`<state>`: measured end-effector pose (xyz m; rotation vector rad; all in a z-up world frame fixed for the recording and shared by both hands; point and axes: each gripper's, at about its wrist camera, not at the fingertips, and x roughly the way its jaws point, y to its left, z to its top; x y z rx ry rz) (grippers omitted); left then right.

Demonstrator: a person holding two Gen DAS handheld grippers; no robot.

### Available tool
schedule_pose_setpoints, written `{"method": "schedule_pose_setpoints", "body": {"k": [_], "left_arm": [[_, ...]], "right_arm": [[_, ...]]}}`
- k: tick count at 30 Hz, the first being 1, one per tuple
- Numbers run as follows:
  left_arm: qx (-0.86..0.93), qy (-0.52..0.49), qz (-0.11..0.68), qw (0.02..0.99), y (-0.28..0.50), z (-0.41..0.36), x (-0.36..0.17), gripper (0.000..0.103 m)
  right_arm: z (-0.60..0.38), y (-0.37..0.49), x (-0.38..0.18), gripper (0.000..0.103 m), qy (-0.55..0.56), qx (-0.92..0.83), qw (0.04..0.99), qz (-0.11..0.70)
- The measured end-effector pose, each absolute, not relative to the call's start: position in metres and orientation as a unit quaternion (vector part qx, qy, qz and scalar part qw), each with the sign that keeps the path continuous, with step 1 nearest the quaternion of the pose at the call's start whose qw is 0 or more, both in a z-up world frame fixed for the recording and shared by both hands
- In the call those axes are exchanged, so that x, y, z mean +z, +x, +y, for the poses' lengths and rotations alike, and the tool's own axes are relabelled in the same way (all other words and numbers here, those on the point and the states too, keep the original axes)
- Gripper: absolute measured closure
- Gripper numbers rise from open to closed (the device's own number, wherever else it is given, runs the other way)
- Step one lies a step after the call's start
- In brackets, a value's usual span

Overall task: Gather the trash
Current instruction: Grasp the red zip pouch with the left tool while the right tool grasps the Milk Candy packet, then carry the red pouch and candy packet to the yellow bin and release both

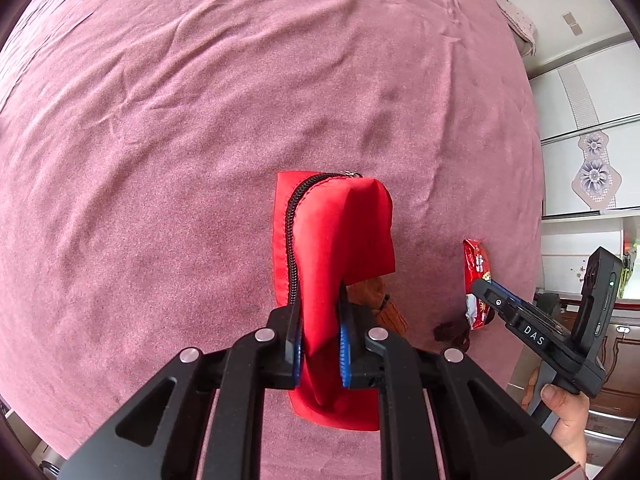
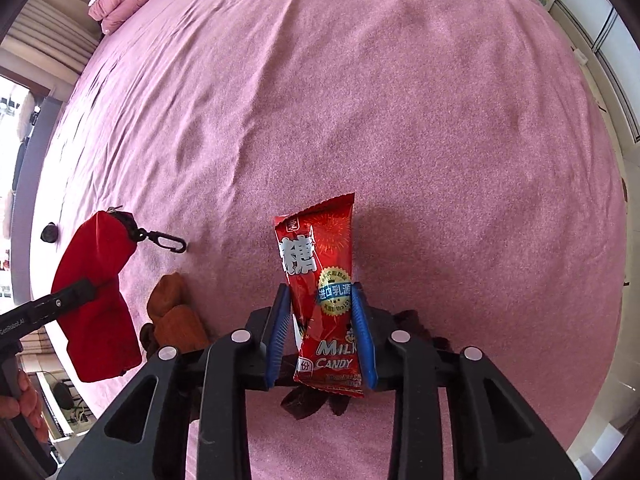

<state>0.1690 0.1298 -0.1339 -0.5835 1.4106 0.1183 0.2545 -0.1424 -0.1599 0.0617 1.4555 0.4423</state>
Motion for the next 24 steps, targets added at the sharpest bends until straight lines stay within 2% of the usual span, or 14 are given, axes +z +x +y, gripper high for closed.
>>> {"method": "schedule_pose_setpoints", "body": {"k": [13,24], "left_arm": [[-0.005,-0.231,0.639,0.734,0.154,0.058,-0.103,0.09],[-0.072,-0.166,0.64,0.746,0.132,-0.04,-0.069,0.09]], "right_arm": [[-0.18,0.196,-0.084,0.074,0.089,0.214,0.758,0.61],[-0.251,0.13,-0.05,0.074,0.125,0.186,0.777,0.589]]}}
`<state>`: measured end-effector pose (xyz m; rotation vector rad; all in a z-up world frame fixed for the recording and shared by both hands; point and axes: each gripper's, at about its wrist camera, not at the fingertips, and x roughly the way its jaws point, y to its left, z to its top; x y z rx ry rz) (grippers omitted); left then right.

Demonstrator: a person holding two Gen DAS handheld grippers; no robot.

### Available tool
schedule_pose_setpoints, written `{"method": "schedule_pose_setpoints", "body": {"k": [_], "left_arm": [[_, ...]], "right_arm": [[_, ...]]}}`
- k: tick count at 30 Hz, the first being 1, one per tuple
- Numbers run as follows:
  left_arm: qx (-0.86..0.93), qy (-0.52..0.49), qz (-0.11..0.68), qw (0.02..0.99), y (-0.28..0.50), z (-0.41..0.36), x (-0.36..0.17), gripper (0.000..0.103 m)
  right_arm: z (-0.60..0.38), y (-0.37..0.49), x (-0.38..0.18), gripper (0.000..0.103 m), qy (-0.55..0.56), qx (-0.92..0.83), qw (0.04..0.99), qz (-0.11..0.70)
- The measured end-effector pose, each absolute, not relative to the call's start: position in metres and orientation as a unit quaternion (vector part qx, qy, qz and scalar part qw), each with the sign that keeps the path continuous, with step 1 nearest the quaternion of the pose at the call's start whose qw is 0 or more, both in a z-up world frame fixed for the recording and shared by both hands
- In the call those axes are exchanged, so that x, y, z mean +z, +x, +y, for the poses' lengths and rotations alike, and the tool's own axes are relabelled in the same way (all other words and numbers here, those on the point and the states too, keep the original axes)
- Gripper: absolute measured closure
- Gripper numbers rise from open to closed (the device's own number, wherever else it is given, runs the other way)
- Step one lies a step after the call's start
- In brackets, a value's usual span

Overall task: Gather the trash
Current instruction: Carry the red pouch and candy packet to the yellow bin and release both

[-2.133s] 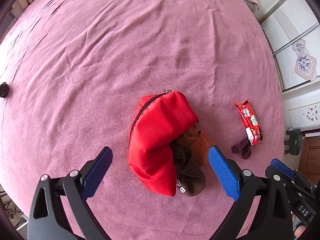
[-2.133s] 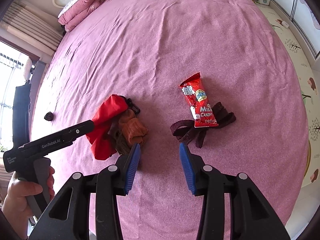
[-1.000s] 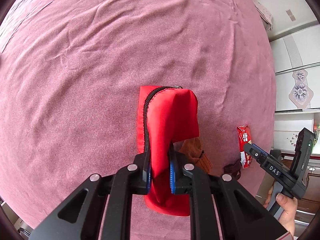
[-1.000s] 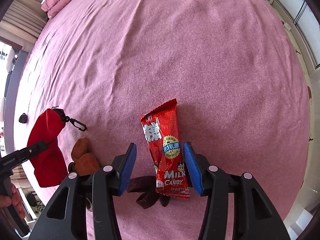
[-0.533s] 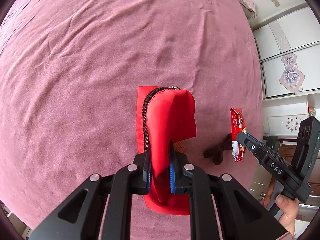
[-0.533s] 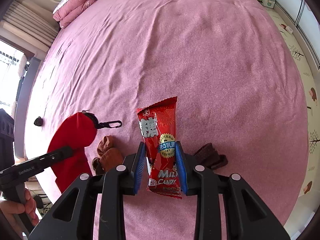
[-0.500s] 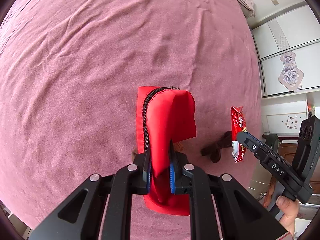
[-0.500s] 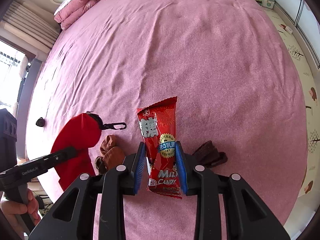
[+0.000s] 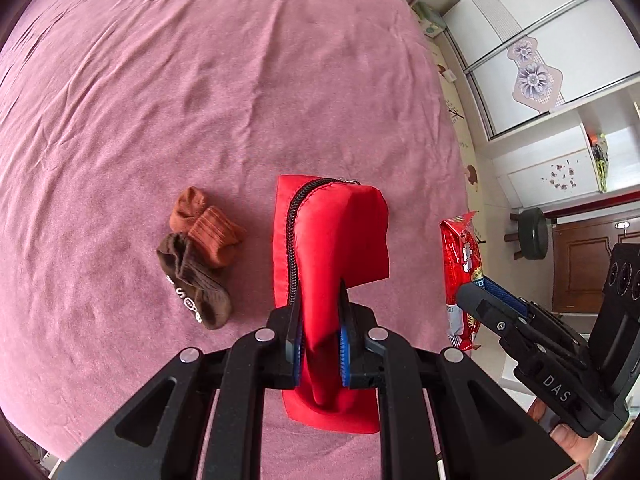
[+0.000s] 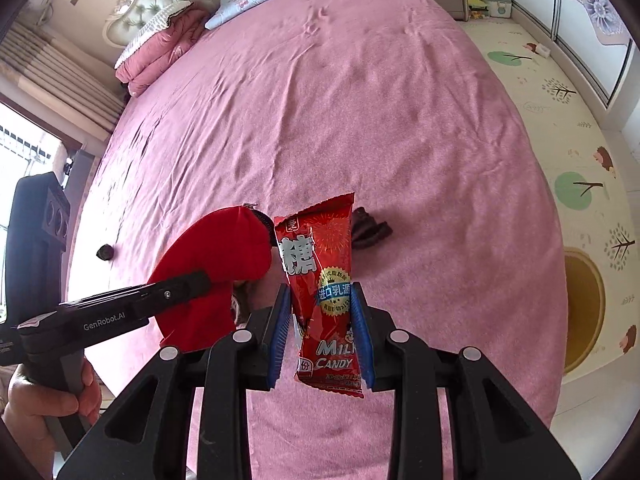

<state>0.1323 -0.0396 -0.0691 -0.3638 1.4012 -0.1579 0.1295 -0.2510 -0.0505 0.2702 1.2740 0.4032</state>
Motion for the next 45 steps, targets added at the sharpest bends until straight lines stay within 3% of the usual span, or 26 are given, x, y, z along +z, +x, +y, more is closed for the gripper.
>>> {"method": "schedule_pose_setpoints", "body": {"k": [24,45], "left_arm": [[-0.224,-0.022,0.673,0.705,0.116,-0.289,-0.085,0.09],[-0.292,0.067,0.674,0.675,0.15,-0.456,-0.133,0.09]], "right_arm": [[-0.471,0.039,-0.068,0.074,0.271,0.009,0.786,0.555],[-0.601,0.038,-0.121,0.074,0.332,-0.099,0.774,0.53]]}}
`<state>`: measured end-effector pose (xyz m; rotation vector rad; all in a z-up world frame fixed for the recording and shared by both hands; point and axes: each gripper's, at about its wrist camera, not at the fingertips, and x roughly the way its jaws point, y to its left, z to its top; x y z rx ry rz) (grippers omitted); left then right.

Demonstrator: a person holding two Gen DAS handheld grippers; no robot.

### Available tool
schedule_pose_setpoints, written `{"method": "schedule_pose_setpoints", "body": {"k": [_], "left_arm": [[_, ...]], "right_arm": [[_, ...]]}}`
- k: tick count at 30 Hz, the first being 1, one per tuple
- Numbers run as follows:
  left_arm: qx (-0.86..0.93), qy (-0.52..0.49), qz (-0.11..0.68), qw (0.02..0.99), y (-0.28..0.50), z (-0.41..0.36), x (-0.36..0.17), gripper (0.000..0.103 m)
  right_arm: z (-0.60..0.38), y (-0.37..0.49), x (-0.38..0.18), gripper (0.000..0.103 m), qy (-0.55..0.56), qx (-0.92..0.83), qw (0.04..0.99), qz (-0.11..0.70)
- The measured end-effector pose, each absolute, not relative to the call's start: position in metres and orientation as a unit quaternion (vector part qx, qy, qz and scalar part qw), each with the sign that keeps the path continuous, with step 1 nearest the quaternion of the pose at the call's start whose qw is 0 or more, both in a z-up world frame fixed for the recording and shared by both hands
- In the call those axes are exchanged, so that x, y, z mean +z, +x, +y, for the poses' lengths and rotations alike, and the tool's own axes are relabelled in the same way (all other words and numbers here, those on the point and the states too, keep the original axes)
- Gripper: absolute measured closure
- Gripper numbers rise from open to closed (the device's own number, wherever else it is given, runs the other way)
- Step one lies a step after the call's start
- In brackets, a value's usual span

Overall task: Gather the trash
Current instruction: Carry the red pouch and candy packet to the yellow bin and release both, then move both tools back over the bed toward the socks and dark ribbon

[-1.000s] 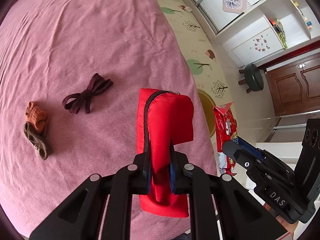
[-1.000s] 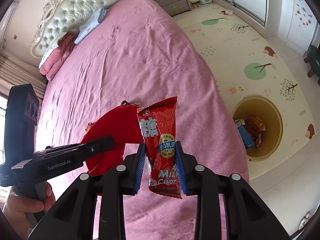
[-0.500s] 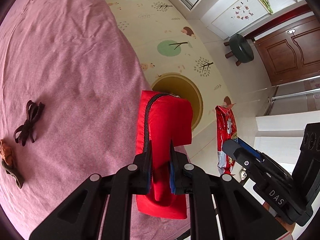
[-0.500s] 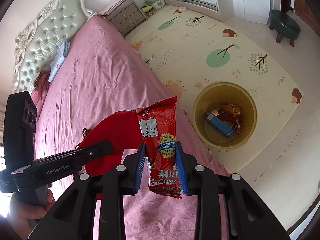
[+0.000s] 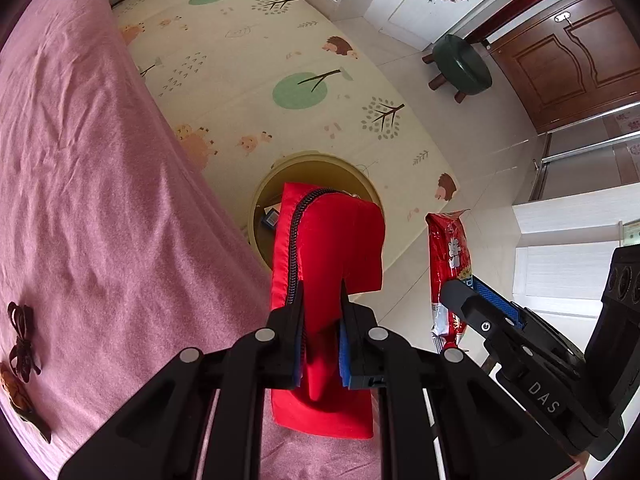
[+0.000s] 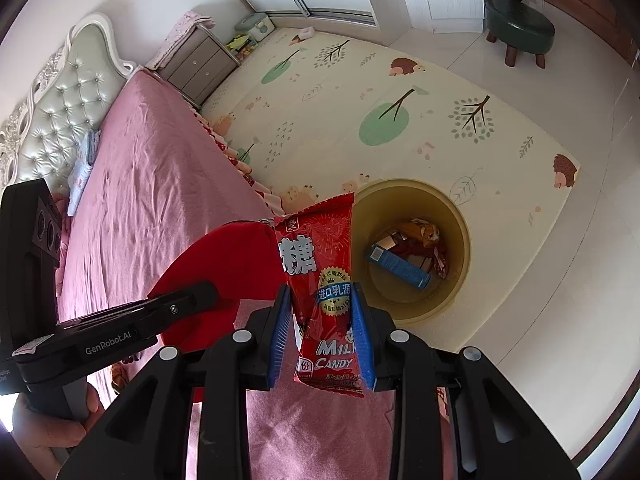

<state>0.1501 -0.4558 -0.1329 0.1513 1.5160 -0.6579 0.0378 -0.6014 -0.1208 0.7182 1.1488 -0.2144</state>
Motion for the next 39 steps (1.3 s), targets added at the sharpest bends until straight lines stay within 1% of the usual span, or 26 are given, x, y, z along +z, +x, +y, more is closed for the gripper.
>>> {"method": "schedule_pose_setpoints", "body": {"k": [6,7,8,9,10,11,12,18,26,30,37,39], "left_arm": [[-0.308,0.062,0.669,0.674,0.162,-0.481,-0.133,0.09],[-0.311,0.063,0.667,0.675,0.165,-0.484,-0.131,0.09],[-0.312,0.066,0.663,0.677,0.167,-0.487,-0.13,0.089],[-0.312,0.067,0.66,0.68,0.169,-0.489,-0.128,0.083],[-0.308,0.069,0.655,0.686,0.172,-0.492,-0.126,0.074],[-0.301,0.071,0.651,0.693,0.175,-0.491,-0.124,0.051],[-0.293,0.07,0.645,0.702,0.178,-0.49,-0.121,0.032],[-0.276,0.058,0.643,0.712,0.19,-0.477,-0.115,0.03],[-0.265,0.048,0.645,0.715,0.184,-0.447,-0.104,0.03],[-0.26,0.042,0.639,0.723,0.179,-0.427,-0.091,0.028],[-0.25,0.021,0.634,0.732,0.17,-0.376,-0.069,0.027],[-0.241,0.018,0.631,0.737,0.167,-0.357,-0.065,0.025]], "right_arm": [[-0.612,0.049,-0.12,0.074,0.317,-0.099,0.78,0.531],[-0.614,0.051,-0.117,0.073,0.312,-0.1,0.782,0.529],[-0.617,0.053,-0.115,0.07,0.312,-0.1,0.784,0.528],[-0.62,0.054,-0.113,0.069,0.313,-0.104,0.785,0.525],[-0.624,0.055,-0.111,0.064,0.317,-0.107,0.785,0.521],[-0.627,0.055,-0.109,0.059,0.32,-0.111,0.786,0.517],[-0.63,0.054,-0.107,0.058,0.321,-0.115,0.787,0.515],[-0.633,0.05,-0.102,0.058,0.327,-0.123,0.786,0.51],[-0.607,0.057,-0.085,0.058,0.316,-0.099,0.793,0.511],[-0.588,0.064,-0.073,0.058,0.309,-0.081,0.798,0.512],[-0.535,0.073,-0.053,0.058,0.286,-0.037,0.802,0.523],[-0.517,0.075,-0.05,0.058,0.277,-0.023,0.802,0.529]]}}
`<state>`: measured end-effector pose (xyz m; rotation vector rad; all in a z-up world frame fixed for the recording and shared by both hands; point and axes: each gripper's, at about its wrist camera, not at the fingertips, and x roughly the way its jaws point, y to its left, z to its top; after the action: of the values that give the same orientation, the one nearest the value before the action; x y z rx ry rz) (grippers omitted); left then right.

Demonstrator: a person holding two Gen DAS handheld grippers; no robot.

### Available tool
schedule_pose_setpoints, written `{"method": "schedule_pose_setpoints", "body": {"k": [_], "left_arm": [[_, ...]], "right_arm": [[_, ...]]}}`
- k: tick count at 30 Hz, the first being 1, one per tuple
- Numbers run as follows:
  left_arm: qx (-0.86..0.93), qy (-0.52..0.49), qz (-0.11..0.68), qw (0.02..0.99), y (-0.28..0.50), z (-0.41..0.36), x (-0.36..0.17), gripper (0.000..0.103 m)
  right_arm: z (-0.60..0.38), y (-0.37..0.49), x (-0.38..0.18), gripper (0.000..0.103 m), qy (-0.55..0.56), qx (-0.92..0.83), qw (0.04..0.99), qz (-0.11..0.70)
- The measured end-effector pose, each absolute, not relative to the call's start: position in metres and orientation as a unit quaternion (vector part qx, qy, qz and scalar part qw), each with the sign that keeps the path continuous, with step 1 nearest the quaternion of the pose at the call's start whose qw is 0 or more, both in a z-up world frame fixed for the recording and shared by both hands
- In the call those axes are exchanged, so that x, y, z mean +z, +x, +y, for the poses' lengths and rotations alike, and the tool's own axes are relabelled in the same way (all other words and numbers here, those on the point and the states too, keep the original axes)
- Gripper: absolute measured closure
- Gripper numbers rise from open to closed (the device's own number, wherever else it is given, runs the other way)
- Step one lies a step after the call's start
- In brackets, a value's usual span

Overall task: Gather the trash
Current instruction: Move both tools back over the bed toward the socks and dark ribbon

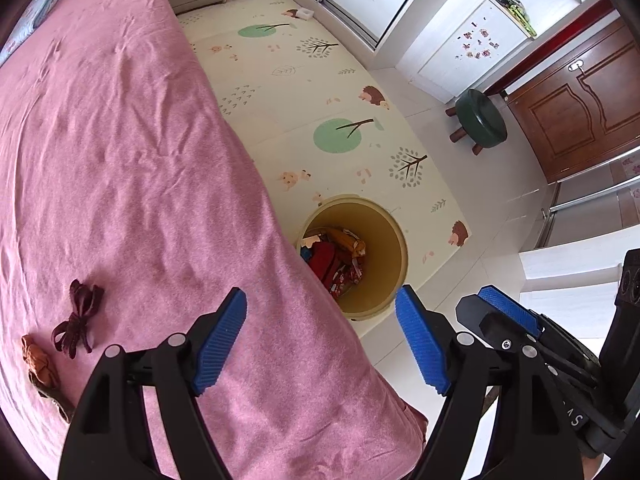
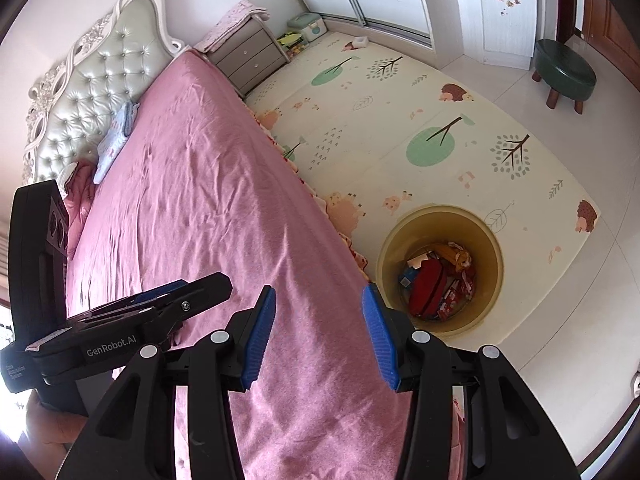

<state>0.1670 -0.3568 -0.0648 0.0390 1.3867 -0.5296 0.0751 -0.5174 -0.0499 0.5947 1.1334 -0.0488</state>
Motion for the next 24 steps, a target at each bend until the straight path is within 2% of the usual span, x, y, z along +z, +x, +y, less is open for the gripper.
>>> {"method": "schedule_pose_setpoints", "body": {"k": [12,24], "left_arm": [[-0.152,-0.037,0.626,0.764,0.148,-0.21,-0.053,0.022],[-0.024,-0.107,0.632,0.767,0.124,-0.065,-0.079,0.021]], "right_arm": [[-0.395,0.088,-0.046,0.058,0.221,0.073,0.787,0.571],[-0.282,0.109,-0.059,0.056,0.163,0.161,0.764,0.603]]}}
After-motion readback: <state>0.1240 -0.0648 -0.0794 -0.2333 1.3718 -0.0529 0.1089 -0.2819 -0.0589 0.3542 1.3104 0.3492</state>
